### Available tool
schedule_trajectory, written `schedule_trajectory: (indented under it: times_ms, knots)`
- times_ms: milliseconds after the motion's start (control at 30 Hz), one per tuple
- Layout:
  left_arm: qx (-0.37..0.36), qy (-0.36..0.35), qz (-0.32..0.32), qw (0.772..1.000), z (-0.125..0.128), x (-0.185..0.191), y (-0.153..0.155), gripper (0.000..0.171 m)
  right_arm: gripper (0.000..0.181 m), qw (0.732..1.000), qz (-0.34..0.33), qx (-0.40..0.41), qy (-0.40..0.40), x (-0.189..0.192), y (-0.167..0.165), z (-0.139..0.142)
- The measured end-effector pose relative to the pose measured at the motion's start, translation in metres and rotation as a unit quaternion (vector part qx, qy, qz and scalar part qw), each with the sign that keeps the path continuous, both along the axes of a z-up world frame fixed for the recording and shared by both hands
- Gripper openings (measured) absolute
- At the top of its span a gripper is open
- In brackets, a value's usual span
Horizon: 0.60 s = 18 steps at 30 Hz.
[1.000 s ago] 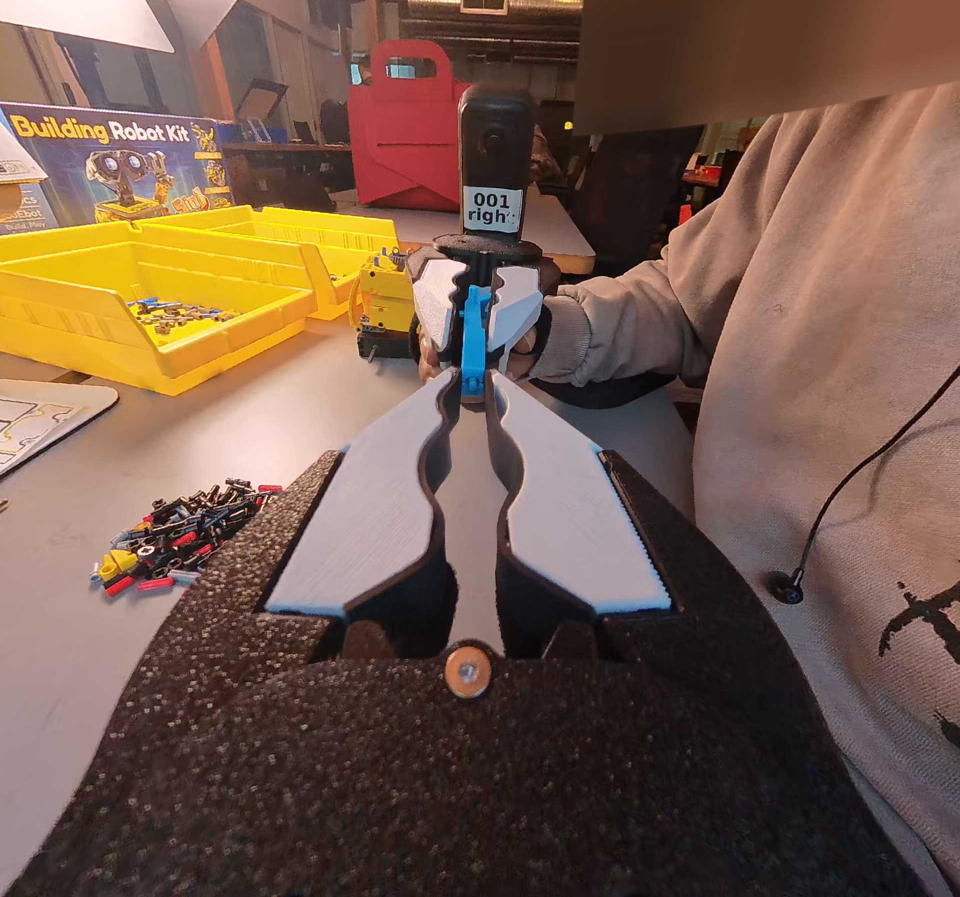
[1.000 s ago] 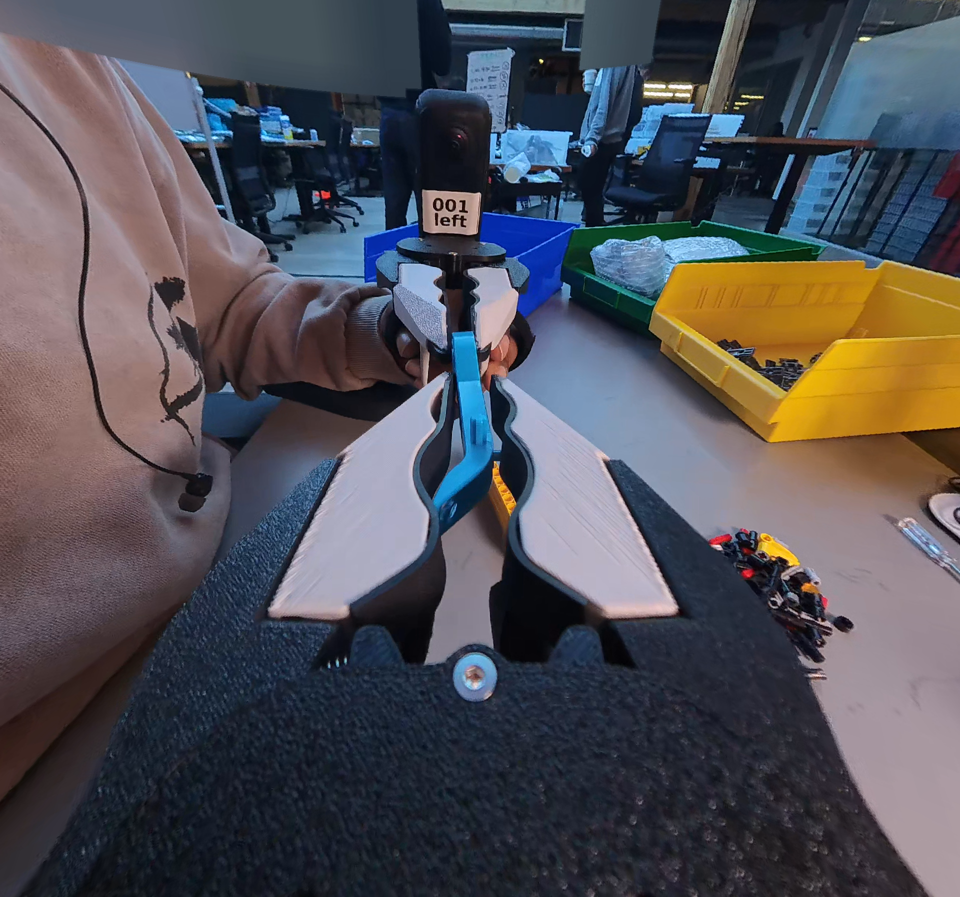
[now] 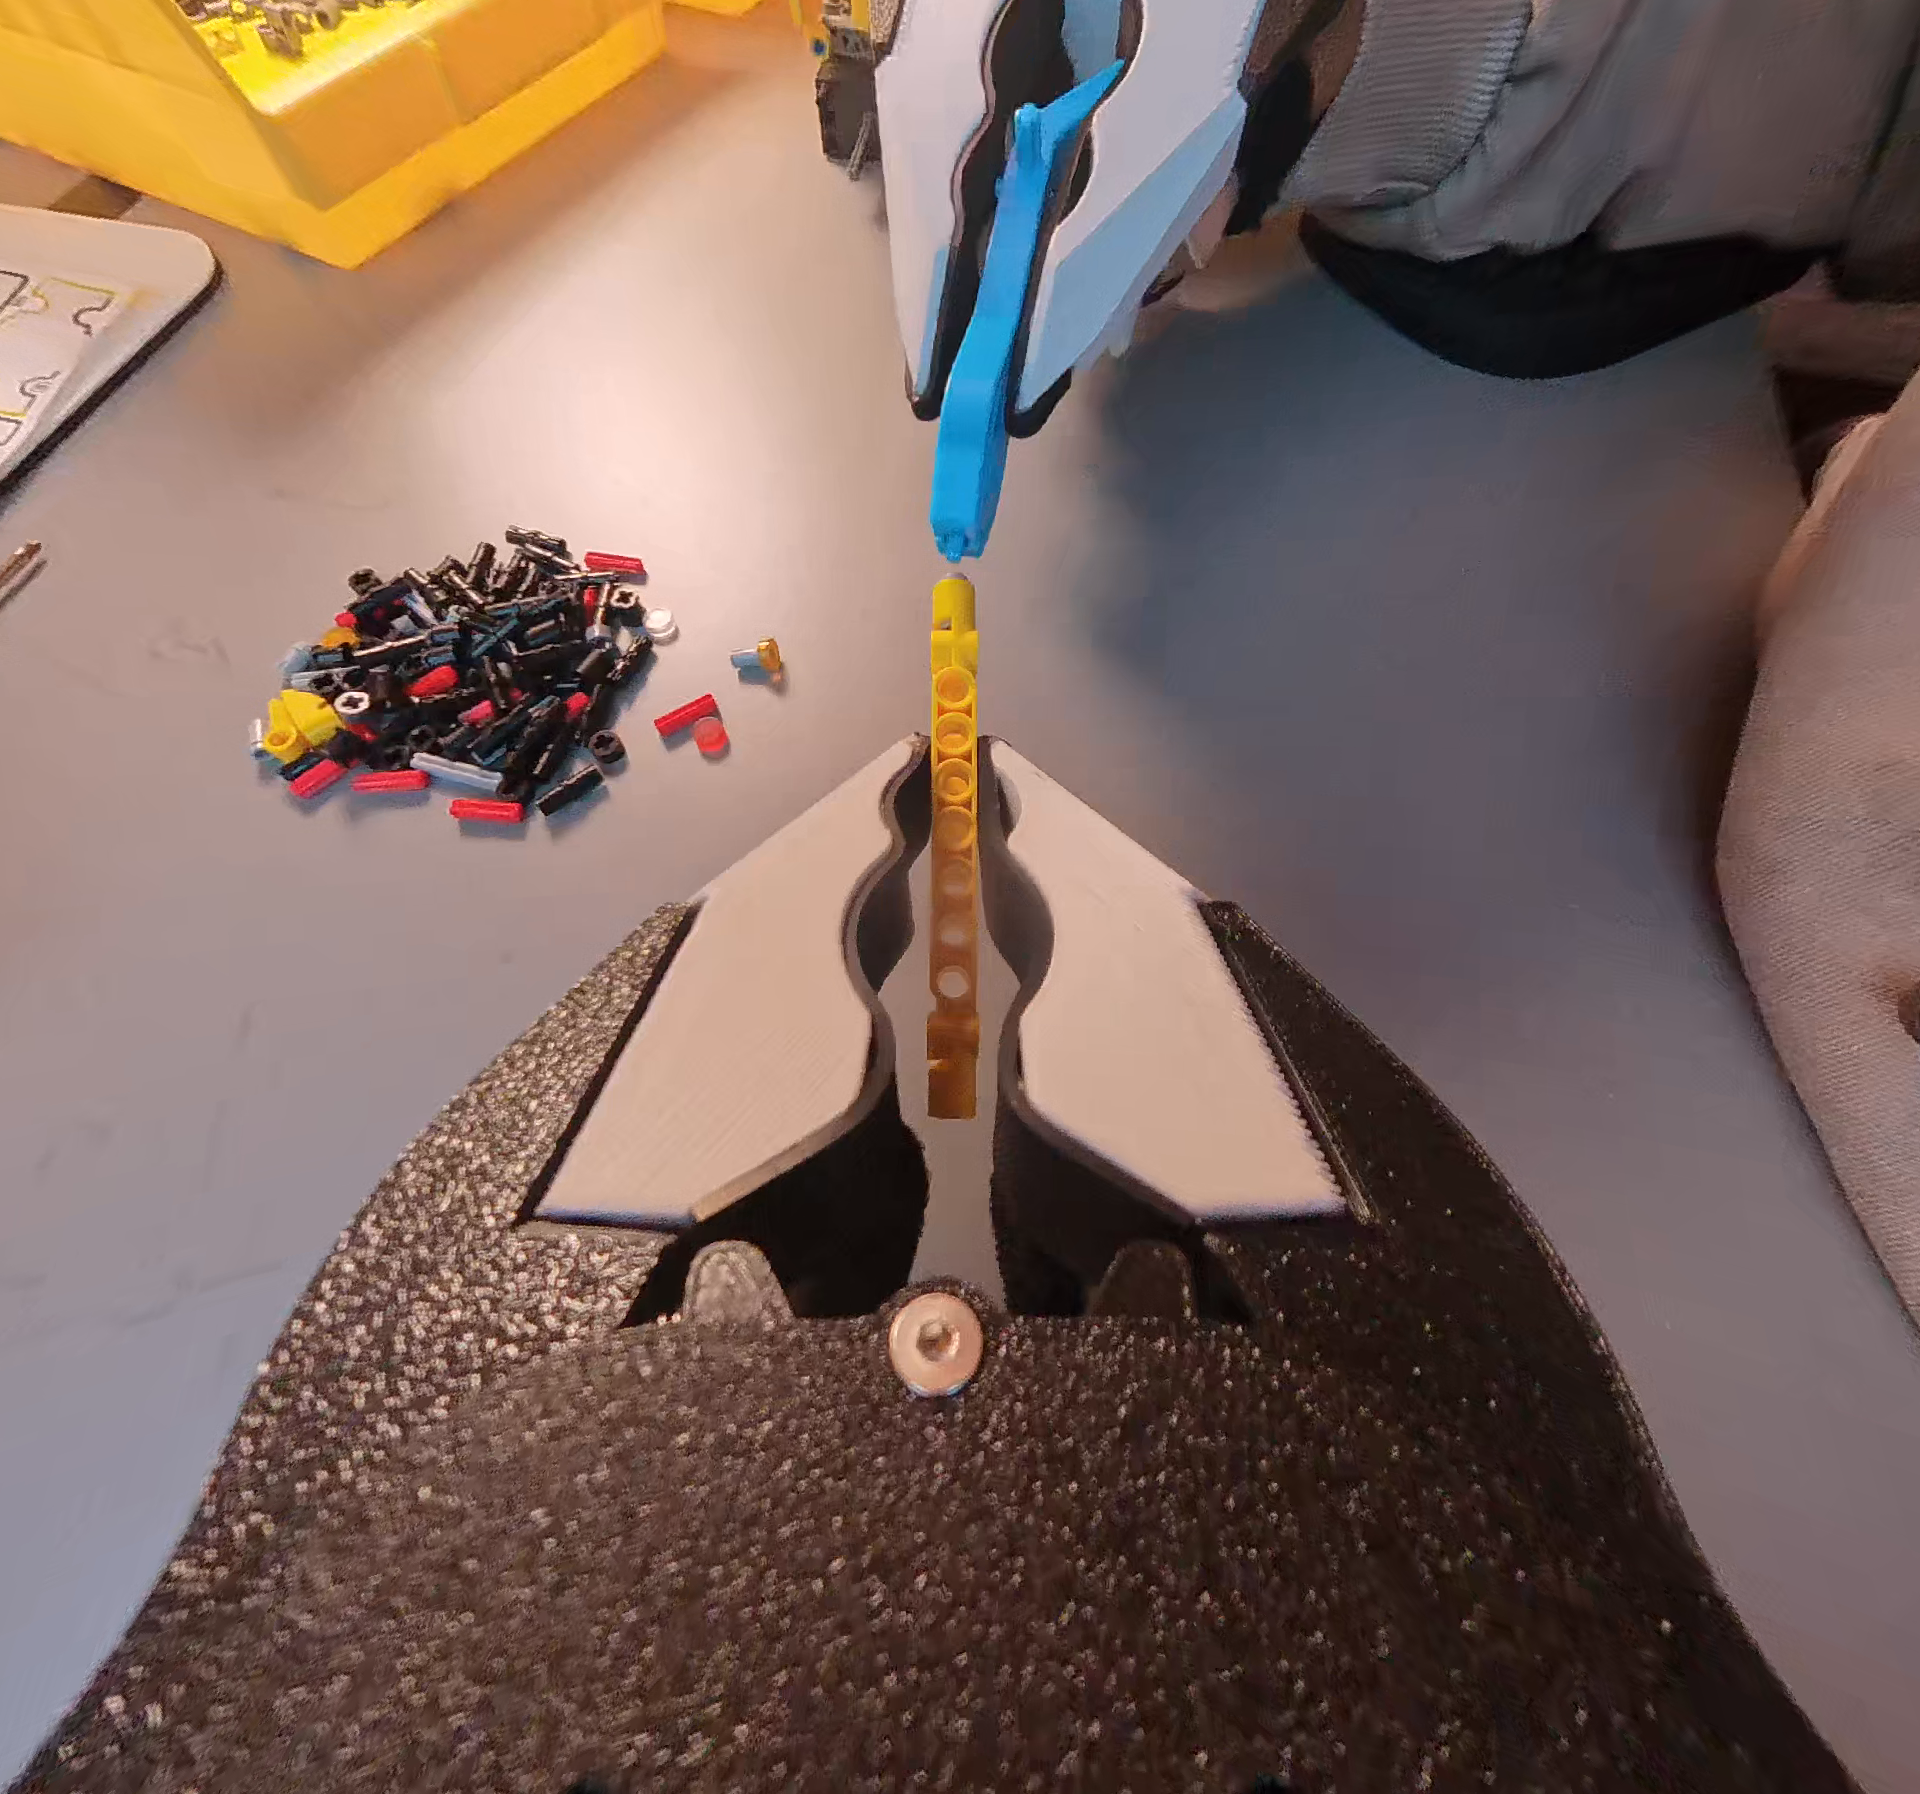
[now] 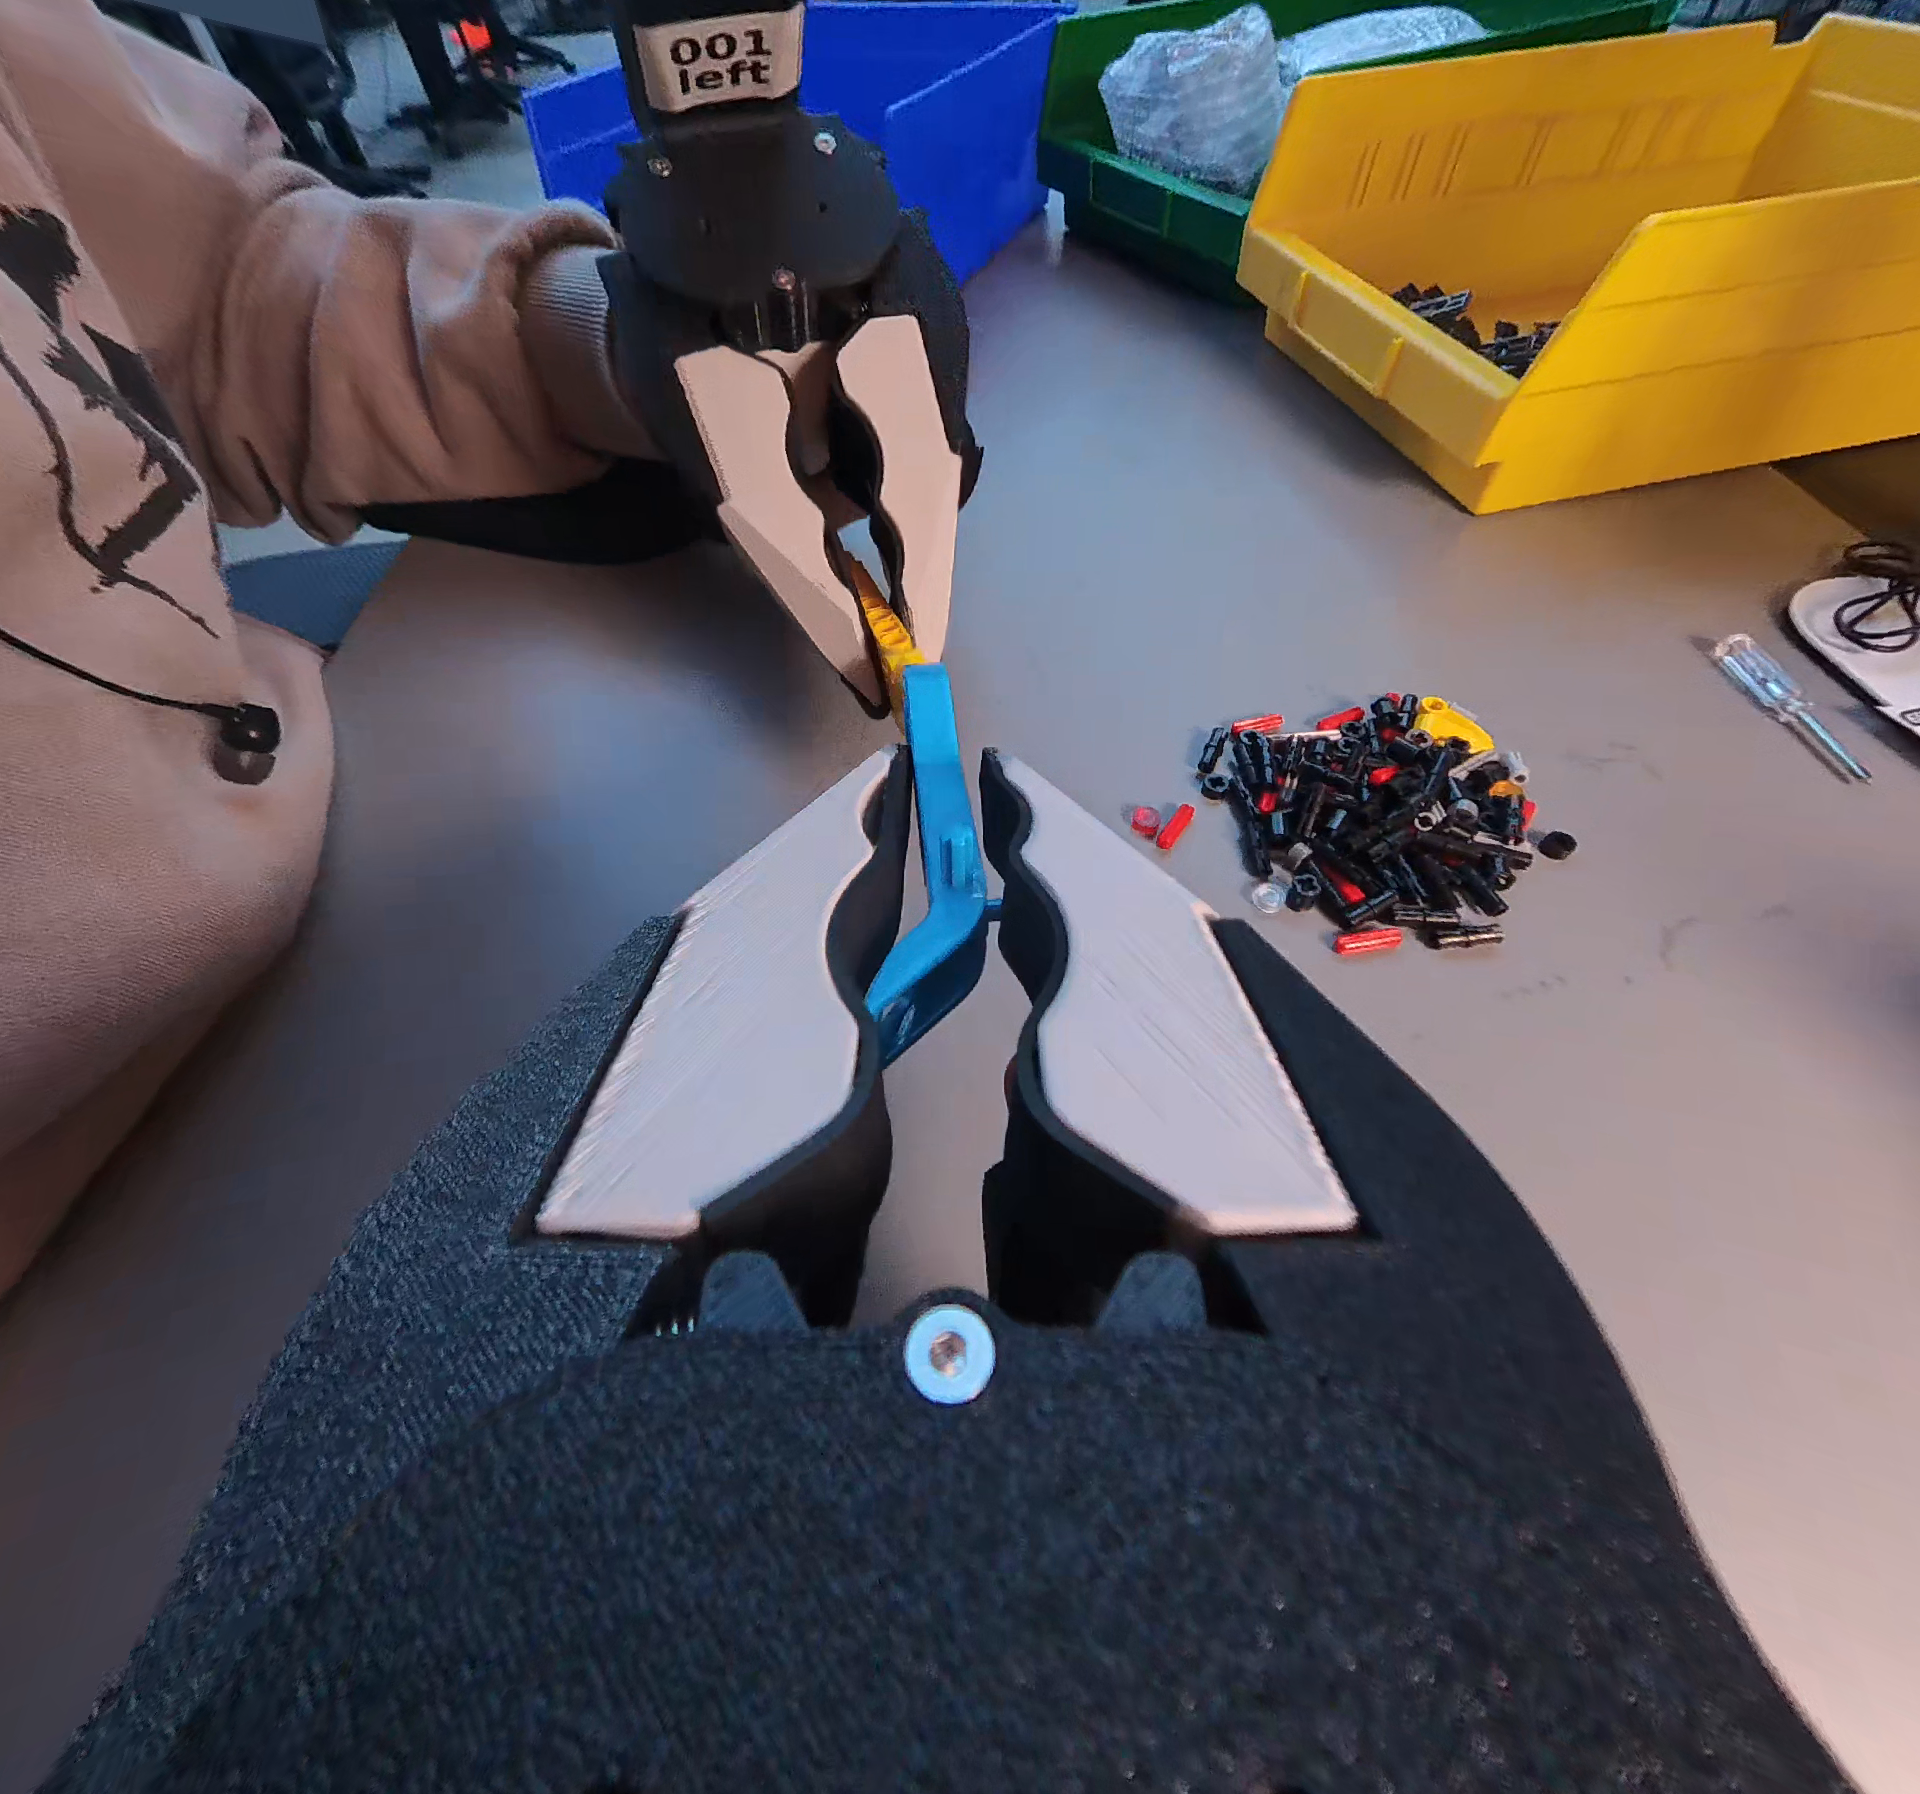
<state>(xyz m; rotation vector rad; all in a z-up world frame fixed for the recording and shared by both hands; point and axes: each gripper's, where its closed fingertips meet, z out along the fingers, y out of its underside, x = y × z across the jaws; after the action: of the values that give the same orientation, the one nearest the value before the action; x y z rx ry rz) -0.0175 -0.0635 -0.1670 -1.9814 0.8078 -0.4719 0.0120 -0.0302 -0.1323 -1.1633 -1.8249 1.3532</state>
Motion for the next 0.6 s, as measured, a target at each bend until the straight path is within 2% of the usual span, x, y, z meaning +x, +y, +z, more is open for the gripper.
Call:
schedule_trajectory:
  times_ms: [300,533,600]
  knots:
    - [0.008,-0.013,-0.012,1.000,0.005,0.004,-0.004,0.006,0.011,1.000,0.019,-0.016,0.002,0.002,-0.006,0.002]
    - [0.008,0.023,-0.015,1.000,0.001,0.010,-0.004,0.006,0.010,0.999,0.032,-0.021,-0.008,0.001,-0.016,0.003]
    - [0.007,0.030,-0.011,0.999,0.001,0.009,-0.002,0.006,0.011,0.999,0.024,0.010,-0.023,0.001,-0.013,-0.001]
